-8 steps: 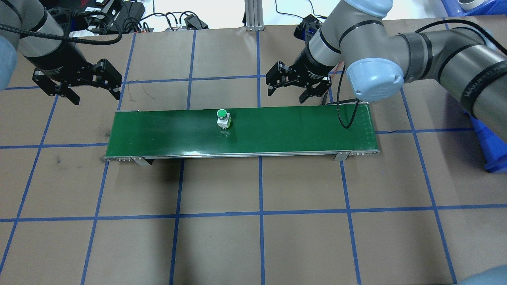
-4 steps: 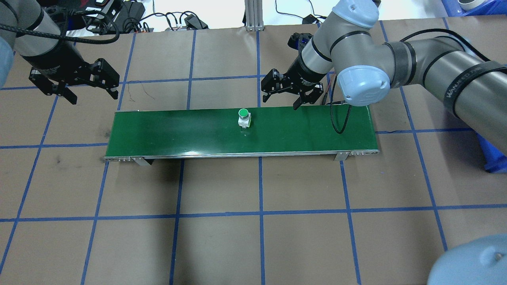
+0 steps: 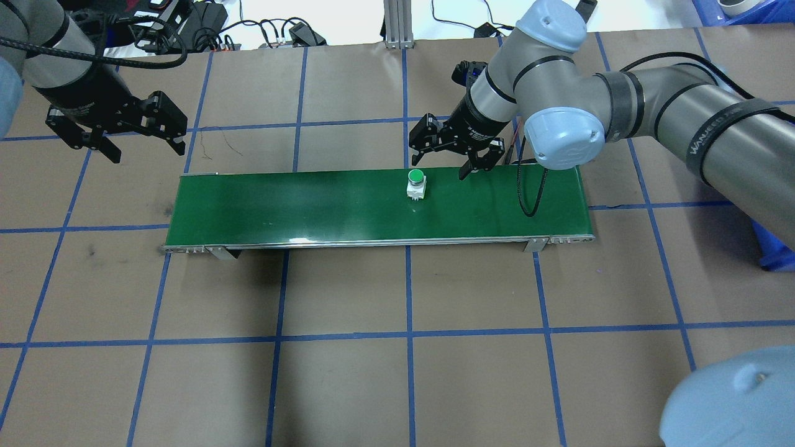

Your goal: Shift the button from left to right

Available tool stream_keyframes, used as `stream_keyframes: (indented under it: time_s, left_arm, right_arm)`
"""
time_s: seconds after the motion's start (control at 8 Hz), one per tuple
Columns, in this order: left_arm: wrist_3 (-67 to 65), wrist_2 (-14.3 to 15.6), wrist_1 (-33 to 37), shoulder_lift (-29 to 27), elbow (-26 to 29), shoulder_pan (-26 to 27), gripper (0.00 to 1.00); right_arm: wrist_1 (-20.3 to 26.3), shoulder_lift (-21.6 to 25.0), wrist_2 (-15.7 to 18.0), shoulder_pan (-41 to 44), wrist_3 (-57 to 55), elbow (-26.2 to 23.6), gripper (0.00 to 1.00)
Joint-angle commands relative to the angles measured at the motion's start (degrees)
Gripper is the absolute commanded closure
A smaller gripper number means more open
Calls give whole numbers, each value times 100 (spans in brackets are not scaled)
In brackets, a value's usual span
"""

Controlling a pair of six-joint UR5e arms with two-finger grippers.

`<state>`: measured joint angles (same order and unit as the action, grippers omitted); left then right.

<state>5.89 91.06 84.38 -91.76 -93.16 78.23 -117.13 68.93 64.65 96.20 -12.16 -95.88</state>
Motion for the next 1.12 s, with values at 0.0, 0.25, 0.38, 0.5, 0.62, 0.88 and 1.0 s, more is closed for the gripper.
stream_keyframes:
  time_s: [0.0, 0.25, 0.38, 0.5, 0.62, 0.88, 1.0]
  left_arm:
    - [0, -10, 0, -8, 9, 0, 0]
    - [-9, -10, 0, -8, 0, 0, 0]
    - [-17, -27, -9, -8, 9, 0, 0]
    - [9, -1, -9, 0, 9, 0, 0]
    - [18, -9, -9, 1, 18, 0, 0]
    - [18, -1, -9, 1, 18, 0, 0]
    - [18, -1, -9, 1, 18, 0, 0]
  right_arm:
    - [23, -169, 21, -4, -286, -1, 0]
    - [67, -257, 701, -4, -296, -1, 0]
    - [76, -258, 1098, -4, -287, -1, 53]
    - [311, -258, 1119, -13, -322, 8, 89]
    - [461, -258, 1189, -13, -252, 8, 100]
    - [550, -205, 1565, -22, -243, 87, 100]
    - [638, -135, 1838, -74, -208, 140, 100]
